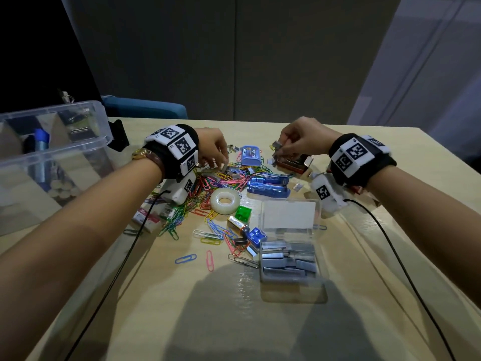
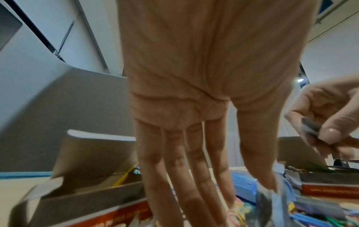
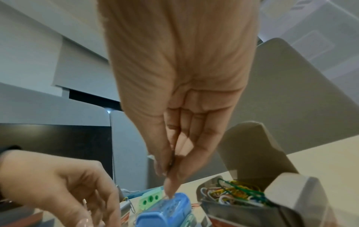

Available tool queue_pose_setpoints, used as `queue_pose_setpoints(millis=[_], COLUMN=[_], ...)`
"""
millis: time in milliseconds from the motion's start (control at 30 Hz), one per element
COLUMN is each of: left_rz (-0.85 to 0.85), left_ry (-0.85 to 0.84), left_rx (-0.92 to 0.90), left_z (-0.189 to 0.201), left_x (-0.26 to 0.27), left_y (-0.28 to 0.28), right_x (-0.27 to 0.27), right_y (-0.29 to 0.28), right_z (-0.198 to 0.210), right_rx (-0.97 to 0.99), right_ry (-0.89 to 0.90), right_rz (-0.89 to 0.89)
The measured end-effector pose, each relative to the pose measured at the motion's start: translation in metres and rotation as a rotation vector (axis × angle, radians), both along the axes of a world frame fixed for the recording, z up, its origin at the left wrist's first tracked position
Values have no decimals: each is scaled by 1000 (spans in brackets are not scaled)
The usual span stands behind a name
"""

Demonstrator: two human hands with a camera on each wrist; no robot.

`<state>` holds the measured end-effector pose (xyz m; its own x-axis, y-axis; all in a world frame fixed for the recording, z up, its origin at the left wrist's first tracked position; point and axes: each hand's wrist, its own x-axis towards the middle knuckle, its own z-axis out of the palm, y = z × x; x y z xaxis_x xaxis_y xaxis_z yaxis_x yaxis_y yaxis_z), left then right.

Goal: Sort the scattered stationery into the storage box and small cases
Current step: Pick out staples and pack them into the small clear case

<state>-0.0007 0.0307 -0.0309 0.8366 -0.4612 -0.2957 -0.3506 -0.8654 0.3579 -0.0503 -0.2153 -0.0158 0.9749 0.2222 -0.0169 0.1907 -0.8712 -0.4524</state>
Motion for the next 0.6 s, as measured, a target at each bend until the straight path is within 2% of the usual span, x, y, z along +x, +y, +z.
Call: queue_pose_setpoints(millis=[167,433,533,600], left_rz=[-12,-52,-40,-3], left_ry=[25,-43,-59,-75], left_rx=[58,74,39,-50], left_z=[-3,-7,-5,-2], left_x=[-4,-6,-3,-1], left_y=[-10,-15,-9,-3], right_x=[-5,-7,-10,-10], right_y=[-3,-1,-1,-3], right_z=[-1,-3,0,2], right_rx=[104,137,253,376], right_ry=[52,158,164,205], right_rz=[6,-80,-104,-114])
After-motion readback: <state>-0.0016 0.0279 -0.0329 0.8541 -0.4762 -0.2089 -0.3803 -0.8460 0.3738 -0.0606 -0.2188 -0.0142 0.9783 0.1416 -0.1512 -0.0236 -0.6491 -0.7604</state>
